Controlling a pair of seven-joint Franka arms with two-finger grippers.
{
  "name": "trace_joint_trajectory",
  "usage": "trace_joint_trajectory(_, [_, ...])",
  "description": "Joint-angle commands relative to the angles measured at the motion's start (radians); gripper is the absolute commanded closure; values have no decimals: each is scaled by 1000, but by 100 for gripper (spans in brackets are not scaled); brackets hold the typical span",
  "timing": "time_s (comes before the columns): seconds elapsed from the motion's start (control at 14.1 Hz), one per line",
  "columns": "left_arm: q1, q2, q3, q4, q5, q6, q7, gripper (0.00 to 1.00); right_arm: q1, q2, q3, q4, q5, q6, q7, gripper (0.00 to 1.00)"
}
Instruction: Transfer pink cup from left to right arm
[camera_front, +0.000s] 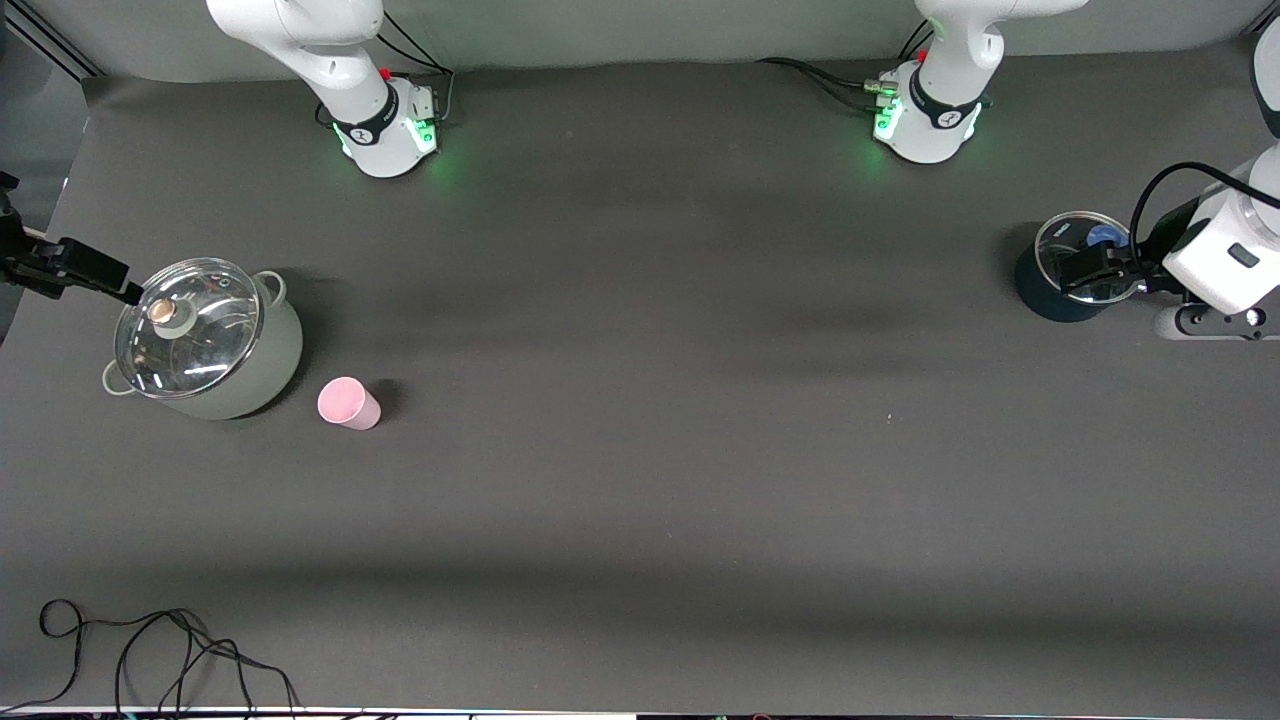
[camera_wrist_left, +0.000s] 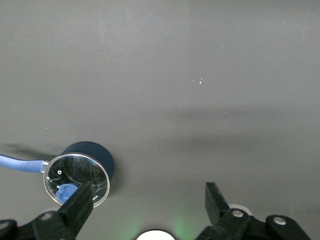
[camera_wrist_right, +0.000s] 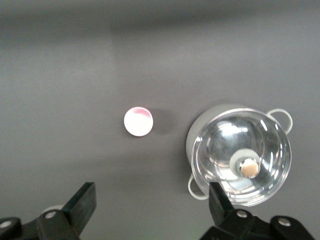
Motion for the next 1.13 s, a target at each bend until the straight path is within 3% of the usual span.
trace_joint_trajectory(0.0, [-8,10,14,14,12,4,8,0,-8,-29,9,-43,-21,55,-37,0])
trace_joint_trajectory(0.35, [-11,34,14,55,15,1,7,0,0,57,7,33,-9,53,-51,0])
trace_joint_trajectory(1.06, [-8,57,14,86,15,1,7,0,17,61,7,33,18,29,-37,0])
